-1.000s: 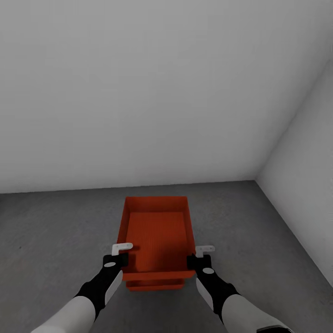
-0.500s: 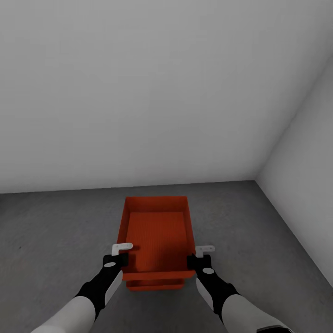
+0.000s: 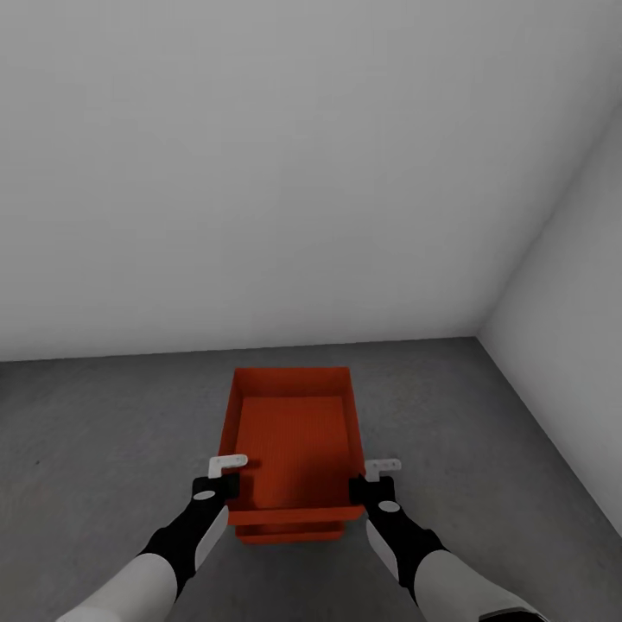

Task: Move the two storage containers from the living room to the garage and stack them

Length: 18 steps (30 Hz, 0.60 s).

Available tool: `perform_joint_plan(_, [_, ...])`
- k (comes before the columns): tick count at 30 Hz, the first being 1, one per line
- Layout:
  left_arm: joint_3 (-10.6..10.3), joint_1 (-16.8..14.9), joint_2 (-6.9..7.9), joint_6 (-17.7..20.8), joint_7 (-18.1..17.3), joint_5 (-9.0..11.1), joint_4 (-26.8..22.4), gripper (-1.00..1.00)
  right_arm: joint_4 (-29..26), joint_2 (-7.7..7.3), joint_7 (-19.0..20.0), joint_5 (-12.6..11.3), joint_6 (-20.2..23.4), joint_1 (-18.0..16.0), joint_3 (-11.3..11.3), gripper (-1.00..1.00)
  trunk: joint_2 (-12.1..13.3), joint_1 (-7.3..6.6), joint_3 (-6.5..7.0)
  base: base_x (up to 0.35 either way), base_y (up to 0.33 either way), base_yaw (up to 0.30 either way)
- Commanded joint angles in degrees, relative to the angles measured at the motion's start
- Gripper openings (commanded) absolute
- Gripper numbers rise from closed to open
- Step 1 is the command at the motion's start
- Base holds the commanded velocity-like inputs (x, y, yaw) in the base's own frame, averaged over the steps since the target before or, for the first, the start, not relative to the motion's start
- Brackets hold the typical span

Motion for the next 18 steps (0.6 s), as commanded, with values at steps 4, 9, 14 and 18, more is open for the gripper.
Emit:
perform_joint_plan(4, [0.6,0.0,0.24,0.4,0.5,-0.2,-0.2,-1.00,0.1,0.00,-0.7,0.2,-0.2,0.0,0.1,-1.00,-0.1,0.01,-0.05,0.000,0.000,0.000])
perform_joint_plan(9, [0.7,0.0,0.21,0.4,0.5,-0.2,-0.2,-1.00,0.1,0.00,-0.7,0.2,-0.2,0.0,0.1,-1.00,-0.1,0.01,-0.05,0.000,0.000,0.000])
perform_joint_plan(14, [0.8,0.0,0.16,0.3,0.4,-0.2,-0.2,-1.00,0.1,0.00,-0.7,0.5,-0.2,0.0,-0.1,-1.00,-0.1,0.01,-0.05,0.000,0.000,0.000])
perform_joint_plan(18, [0.8,0.0,0.14,0.3,0.5,-0.1,-0.3,-1.00,0.1,0.00,-0.6,0.6,-0.2,0.0,-0.2,-1.00,-0.1,0.01,-0.05,0.000,0.000,0.000])
